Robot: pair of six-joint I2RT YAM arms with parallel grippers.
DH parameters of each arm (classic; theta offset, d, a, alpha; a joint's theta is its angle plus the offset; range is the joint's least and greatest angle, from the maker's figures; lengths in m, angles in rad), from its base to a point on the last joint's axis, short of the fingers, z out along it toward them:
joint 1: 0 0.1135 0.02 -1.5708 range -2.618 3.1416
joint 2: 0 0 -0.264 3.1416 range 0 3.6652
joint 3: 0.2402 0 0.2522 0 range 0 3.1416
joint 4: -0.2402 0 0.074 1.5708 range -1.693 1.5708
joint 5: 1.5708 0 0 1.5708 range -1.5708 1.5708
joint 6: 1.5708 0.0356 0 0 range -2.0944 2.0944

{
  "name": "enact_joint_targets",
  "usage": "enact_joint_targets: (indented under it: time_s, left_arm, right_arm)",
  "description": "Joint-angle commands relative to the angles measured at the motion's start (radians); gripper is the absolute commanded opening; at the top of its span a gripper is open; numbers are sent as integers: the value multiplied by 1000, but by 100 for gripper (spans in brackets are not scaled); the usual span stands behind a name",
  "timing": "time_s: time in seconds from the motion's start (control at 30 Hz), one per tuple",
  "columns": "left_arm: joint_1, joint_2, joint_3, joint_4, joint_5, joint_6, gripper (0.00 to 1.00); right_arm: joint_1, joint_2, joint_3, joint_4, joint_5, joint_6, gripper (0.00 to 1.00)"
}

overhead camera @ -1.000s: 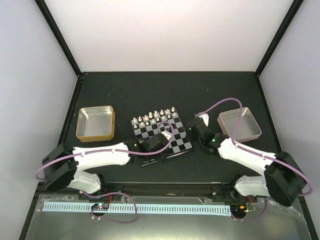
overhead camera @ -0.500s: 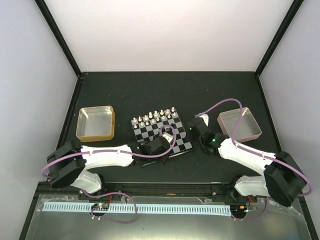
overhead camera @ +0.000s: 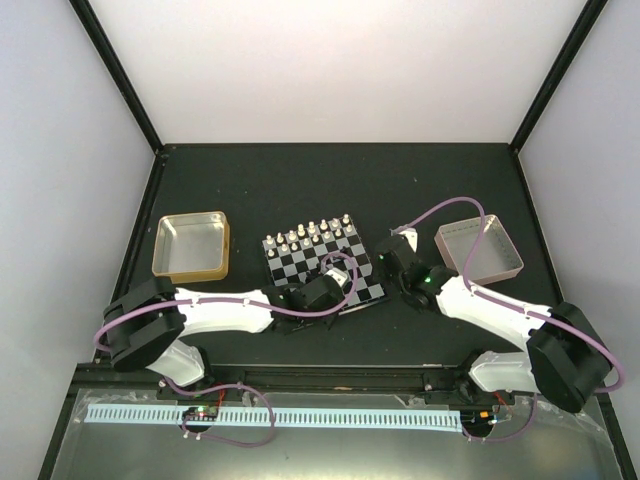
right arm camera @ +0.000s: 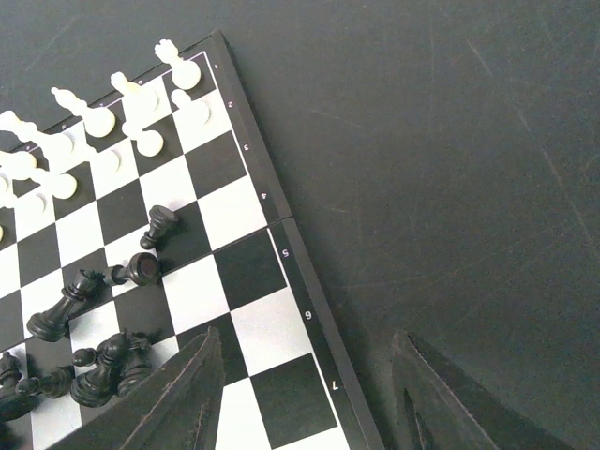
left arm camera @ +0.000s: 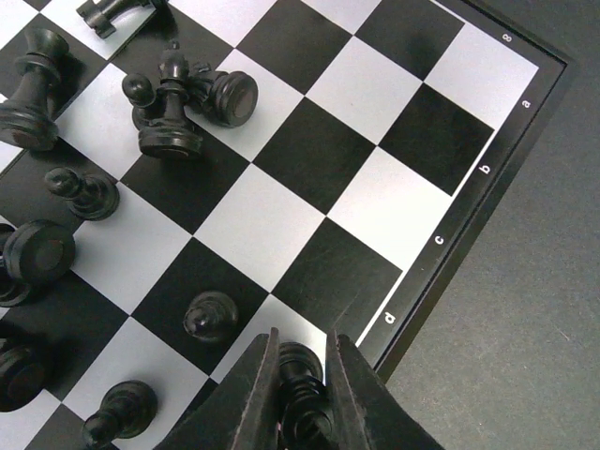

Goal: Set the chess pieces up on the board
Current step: Place the chess piece on the chessboard.

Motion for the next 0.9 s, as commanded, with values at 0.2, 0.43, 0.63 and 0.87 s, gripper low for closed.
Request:
enact_joint_targets:
  time_s: [0.2,0.43,0.63,0.87]
  left_arm:
    - [-6,0,2,17,-37,9,25]
    - [-7,-48,19,-8,-20,6,37]
    - [-3,-141,45,-56,-37,-10,43]
    - [49,-312,66,-117,-61,-36,55]
  right_arm:
    - [-6,-2,2,13,-5,-2,50]
    - [-6,-20,3,11,-9,-7,50]
    - [-6,-46,3,5,-23,-12,50]
    - [-8,-48,36,3,-121,-81,50]
